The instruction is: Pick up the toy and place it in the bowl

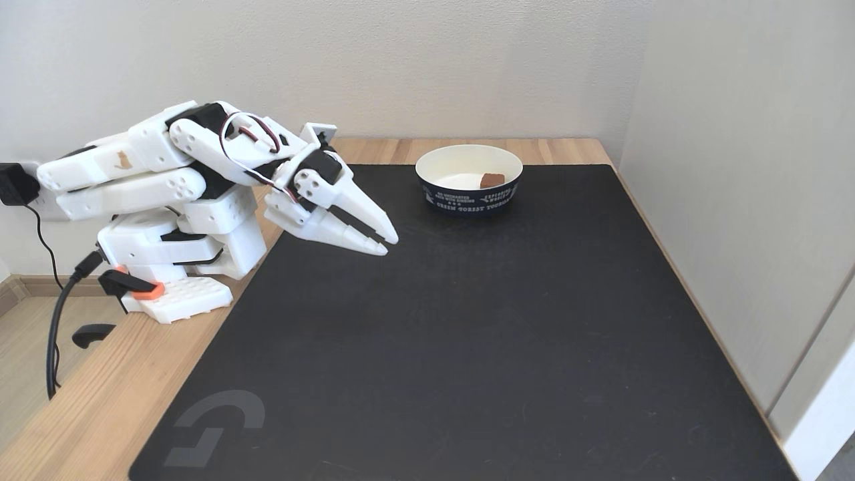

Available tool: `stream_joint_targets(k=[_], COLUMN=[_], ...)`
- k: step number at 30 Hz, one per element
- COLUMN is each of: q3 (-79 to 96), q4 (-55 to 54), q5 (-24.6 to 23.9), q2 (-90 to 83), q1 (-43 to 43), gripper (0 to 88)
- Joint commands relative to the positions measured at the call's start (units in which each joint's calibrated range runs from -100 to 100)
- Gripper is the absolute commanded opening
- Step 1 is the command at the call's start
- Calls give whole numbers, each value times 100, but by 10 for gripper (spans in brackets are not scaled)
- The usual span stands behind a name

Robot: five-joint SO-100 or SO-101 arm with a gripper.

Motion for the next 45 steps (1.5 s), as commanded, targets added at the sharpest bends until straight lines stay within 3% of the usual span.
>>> stream_joint_targets(k=[1, 45], q3=[87, 87], q4=[96, 96], q5=[-17, 4], q2=[-66, -66], q1=[12, -47], gripper=[25, 25])
